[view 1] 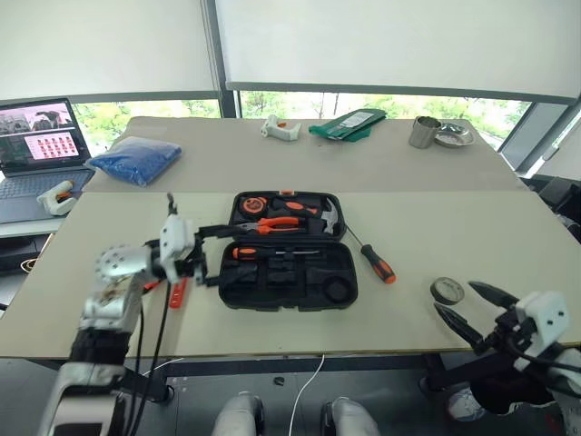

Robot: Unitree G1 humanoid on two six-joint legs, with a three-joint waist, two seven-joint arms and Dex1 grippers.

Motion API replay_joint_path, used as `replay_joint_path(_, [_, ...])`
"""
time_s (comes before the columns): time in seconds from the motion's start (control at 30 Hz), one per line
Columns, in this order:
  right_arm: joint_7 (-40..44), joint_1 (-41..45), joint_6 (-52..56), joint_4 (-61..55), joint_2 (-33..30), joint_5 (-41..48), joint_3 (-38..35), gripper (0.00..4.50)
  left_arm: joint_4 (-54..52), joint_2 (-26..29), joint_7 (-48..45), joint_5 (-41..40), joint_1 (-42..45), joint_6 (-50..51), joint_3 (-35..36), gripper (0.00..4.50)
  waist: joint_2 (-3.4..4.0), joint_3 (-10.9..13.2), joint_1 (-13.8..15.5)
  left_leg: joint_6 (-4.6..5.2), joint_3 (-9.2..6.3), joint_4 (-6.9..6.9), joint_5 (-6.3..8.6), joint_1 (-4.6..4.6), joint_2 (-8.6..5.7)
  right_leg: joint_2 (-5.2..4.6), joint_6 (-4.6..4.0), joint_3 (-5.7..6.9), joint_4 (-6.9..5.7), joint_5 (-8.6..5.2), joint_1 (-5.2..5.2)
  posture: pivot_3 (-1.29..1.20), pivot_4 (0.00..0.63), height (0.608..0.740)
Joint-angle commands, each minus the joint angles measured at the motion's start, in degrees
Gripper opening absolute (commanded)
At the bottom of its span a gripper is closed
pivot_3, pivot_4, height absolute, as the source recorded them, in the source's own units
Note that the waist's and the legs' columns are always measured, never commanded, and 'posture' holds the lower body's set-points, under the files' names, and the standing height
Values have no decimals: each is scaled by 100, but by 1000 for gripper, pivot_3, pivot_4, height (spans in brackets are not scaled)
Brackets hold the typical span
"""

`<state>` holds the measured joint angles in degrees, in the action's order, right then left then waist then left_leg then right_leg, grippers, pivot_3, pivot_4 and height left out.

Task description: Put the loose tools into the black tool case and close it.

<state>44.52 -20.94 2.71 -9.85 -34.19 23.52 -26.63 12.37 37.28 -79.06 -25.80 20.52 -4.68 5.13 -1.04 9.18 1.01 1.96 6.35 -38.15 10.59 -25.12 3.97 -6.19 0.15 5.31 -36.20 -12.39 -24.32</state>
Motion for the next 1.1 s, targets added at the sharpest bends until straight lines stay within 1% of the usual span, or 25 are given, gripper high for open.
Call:
replay_joint_path(0.03, [-348, -15, 312, -423, -3, 143, -259, 4500, -421, 347, -13, -379, -456, 323, 477, 4426, 3, 0, -29, -8, -1, 0, 5, 0, -1, -3, -1, -2, 1, 1, 0, 0, 150, 740])
replay_joint_path(0.13, [-537, 257, 914, -811, -167, 324, -87, 4500, -747, 451, -21, -591, -825, 573, 606, 4426, 5, -1, -45, -10, -1, 0, 6, 1, -2, -17, -1, -4, 2, 2, -1, 0, 150, 740])
replay_joint_path(0.23, [-828, 947, 1873, -1000, -496, 308, 292, 4500, -1057, 367, 67, -745, -977, 734, 636, 4426, 7, 1, -60, -10, 4, 0, 7, 0, -4, -27, -2, -7, 5, 1, -4, 0, 150, 740])
replay_joint_path(0.33, [-850, 1954, 2879, -1004, -904, 406, 865, 4500, -1400, 135, 277, -863, -912, 798, 567, 4426, 9, 2, -40, -10, 6, 0, 7, 2, -6, -28, -3, -7, 9, 1, -25, 0, 150, 740])
replay_joint_path(0.4, [-796, 2729, 3795, -907, -1136, 539, 1350, 4500, -1696, -21, 433, -939, -822, 905, 469, 4426, 9, 2, -21, -10, 4, 1, 7, 1, -8, -25, -3, -5, 9, 2, -20, 0, 150, 740])
replay_joint_path(0.47, [-797, 3201, 4480, -787, -1196, 668, 1614, 4500, -1824, -118, 537, -956, -755, 981, 417, 4426, 8, 2, -12, -8, 6, 2, 5, -12, -13, -25, -4, -5, 7, 4, -13, 0, 150, 740])
replay_joint_path(0.5, [-881, 3531, 4737, -528, -1143, 559, 1852, 4500, -1849, -191, 608, -864, -696, 959, 328, 4426, 8, 2, 4, -7, 5, 2, 5, -13, -13, -21, -3, -5, 8, 5, -11, 0, 150, 740])
replay_joint_path(0.53, [-945, 3774, 4917, -335, -1106, 469, 2020, 4500, -1866, -242, 662, -794, -653, 946, 259, 4426, 6, 0, 14, -4, 4, 7, 4, -15, -14, -19, -1, -4, 9, 3, -11, 0, 150, 740])
replay_joint_path(0.57, [-937, 3984, 4990, -126, -1135, 275, 2302, 4500, -1879, -301, 704, -728, -597, 918, 180, 4426, 6, 0, 12, 40, 6, 8, -20, -15, -16, -14, 14, -3, 10, 11, -7, 0, 150, 740])
replay_joint_path(0.67, [-962, 4370, 5114, 243, -1125, -78, 2819, 4500, -1889, -384, 764, -684, -497, 900, 91, 4426, 5, 1, 11, 48, 12, 10, -17, -18, -25, -13, 30, -3, 13, 20, -9, 0, 150, 740])
replay_joint_path(0.73, [-962, 4528, 5210, 356, -1081, -171, 2988, 4500, -1912, -394, 781, -695, -481, 909, 73, 4426, 5, 1, -3, 49, 14, 10, -16, -28, -25, -13, 30, -2, 14, 21, -18, 0, 150, 740])
replay_joint_path(0.83, [-1118, 4718, 5070, 499, -863, -375, 3128, 3738, -1945, -397, 753, -729, -454, 880, 52, 4500, 5, 1, -29, 49, 13, 10, -16, -32, -23, -9, 36, -1, 12, 19, -20, 0, 150, 740])
replay_joint_path(0.97, [-1237, 4751, 4745, 590, -673, -576, 3068, 2409, -1882, -358, 717, -723, -416, 916, 39, 4500, 5, 1, -32, 47, 13, 10, -18, -30, -21, -8, 44, -1, 11, 16, -20, 0, 150, 740])
replay_joint_path(1.0, [-1238, 4739, 4671, 590, -639, -606, 3039, 1931, -1868, -353, 707, -723, -410, 920, 37, 4500, 5, 1, -34, 47, 13, 10, -18, -29, -20, -7, 44, -1, 10, 16, -20, 0, 150, 740])
replay_joint_path(1.1, [-1263, 4631, 4532, 531, -576, -655, 2946, 1061, -1829, -359, 665, -709, -421, 911, 10, 4500, 5, 1, -35, 46, 14, 10, -18, -29, -20, -7, 44, -2, 10, 17, -20, 0, 150, 740])
